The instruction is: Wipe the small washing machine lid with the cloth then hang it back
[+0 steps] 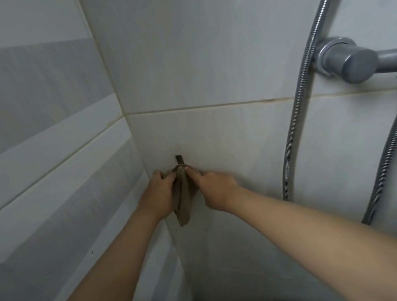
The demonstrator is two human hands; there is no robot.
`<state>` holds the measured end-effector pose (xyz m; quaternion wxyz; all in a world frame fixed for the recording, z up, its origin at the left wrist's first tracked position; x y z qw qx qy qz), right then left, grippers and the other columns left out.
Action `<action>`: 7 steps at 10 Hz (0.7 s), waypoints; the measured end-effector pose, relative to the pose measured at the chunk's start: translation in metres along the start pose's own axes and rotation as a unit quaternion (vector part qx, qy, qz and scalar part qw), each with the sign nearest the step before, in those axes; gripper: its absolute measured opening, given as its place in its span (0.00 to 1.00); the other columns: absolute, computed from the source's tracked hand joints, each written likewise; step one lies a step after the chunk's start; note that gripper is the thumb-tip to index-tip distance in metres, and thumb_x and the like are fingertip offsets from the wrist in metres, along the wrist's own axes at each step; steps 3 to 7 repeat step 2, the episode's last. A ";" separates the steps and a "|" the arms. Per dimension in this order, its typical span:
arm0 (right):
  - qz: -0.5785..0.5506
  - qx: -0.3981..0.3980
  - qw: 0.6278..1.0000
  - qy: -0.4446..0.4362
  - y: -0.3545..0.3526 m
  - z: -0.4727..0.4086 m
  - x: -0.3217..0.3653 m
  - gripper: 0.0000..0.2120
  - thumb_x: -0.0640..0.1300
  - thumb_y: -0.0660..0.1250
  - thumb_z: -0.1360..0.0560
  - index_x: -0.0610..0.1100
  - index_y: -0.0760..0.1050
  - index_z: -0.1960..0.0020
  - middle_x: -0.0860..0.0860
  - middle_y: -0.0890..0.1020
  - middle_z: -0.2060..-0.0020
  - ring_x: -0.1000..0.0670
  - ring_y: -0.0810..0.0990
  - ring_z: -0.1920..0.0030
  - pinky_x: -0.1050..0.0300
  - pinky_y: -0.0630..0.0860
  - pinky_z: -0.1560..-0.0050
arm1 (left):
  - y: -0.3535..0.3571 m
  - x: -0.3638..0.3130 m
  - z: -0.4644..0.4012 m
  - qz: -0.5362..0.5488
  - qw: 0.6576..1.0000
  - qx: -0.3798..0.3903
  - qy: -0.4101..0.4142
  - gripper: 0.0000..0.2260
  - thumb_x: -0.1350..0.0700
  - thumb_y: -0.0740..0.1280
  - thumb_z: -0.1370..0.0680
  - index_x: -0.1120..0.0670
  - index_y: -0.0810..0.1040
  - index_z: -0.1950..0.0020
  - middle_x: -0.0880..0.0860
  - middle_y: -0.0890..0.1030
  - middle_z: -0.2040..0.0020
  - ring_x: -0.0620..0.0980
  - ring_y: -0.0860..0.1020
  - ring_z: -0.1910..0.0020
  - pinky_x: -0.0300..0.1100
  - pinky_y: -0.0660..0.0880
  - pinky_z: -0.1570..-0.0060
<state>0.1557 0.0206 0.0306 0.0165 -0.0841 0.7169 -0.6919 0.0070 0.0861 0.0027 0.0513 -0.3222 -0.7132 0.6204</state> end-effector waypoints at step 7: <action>-0.027 -0.012 1.000 0.002 -0.021 0.035 -0.007 0.31 0.45 0.58 0.23 0.51 0.49 0.23 0.38 0.73 0.37 0.37 0.75 0.39 0.47 0.75 0.44 | -0.006 -0.008 0.013 0.000 0.994 0.055 -0.094 0.33 0.47 0.62 0.30 0.44 0.58 0.25 0.65 0.53 0.26 0.65 0.54 0.27 0.56 0.60 0.30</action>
Point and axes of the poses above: each hand's wrist, its own z-axis away from the middle knuckle, its own y-axis out of the palm, x = y × z, the point moved 2 cm from there along -z, towards the middle knuckle
